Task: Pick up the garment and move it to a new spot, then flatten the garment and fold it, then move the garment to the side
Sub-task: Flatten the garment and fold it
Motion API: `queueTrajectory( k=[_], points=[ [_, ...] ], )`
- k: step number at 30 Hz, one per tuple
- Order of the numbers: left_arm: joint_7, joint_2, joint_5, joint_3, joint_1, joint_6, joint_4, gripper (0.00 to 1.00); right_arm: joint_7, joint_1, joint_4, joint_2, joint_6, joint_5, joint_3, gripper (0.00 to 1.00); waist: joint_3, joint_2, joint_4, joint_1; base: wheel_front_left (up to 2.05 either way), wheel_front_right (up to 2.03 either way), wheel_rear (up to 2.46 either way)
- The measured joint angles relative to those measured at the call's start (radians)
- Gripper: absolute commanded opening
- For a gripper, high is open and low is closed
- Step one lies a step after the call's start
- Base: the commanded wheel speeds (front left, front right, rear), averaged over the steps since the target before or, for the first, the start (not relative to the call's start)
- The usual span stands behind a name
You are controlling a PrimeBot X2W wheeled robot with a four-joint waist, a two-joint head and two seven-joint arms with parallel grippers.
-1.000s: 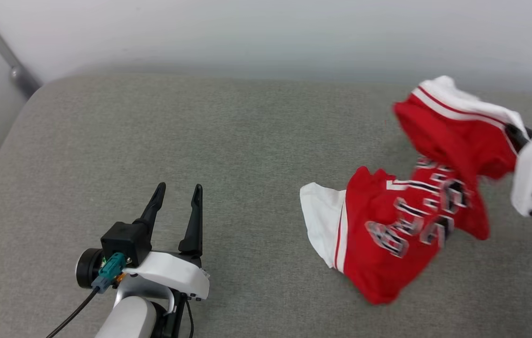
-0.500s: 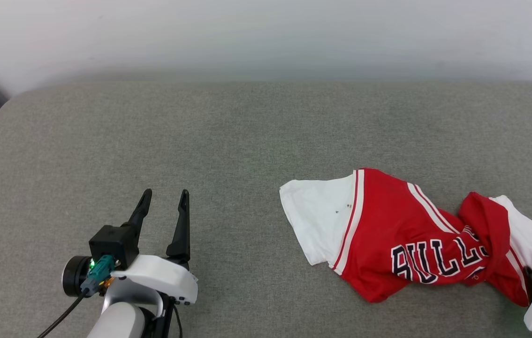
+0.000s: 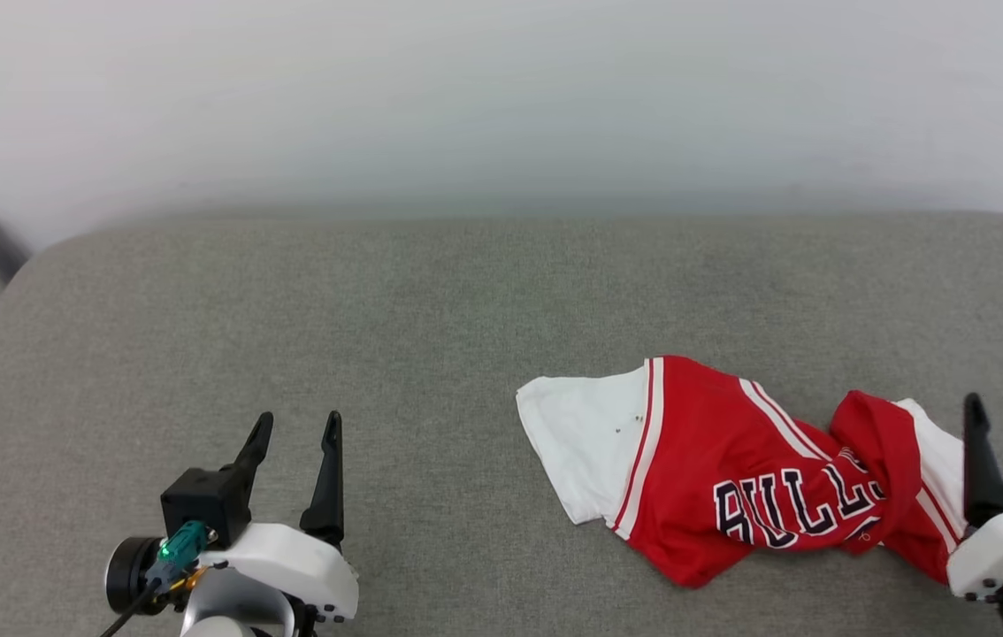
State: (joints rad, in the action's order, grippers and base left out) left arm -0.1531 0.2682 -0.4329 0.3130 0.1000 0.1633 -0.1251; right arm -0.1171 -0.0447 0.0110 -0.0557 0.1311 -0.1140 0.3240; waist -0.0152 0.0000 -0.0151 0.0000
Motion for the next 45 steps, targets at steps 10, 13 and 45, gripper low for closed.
queueTrajectory(
  k=[10,13,45],
  points=[
    [0.025,0.011,-0.016,-0.003,-0.034,0.013,0.004,1.00,0.048,0.123,-0.139,0.000,0.000,-0.005,-0.156,1.00,0.045,0.0000,0.018,-0.0001,0.00,0.00,0.00],
    [0.037,0.015,-0.024,-0.004,-0.035,0.014,-0.003,1.00,0.046,0.151,-0.161,0.002,0.000,-0.010,-0.189,1.00,0.049,0.0000,0.029,-0.0001,0.00,0.00,0.00],
    [0.855,0.073,-0.188,0.313,0.685,-0.292,-0.411,1.00,0.105,0.006,-0.140,0.004,0.000,-0.081,-0.283,1.00,-0.234,0.0000,0.207,0.0002,0.00,0.00,0.00]
  ],
)
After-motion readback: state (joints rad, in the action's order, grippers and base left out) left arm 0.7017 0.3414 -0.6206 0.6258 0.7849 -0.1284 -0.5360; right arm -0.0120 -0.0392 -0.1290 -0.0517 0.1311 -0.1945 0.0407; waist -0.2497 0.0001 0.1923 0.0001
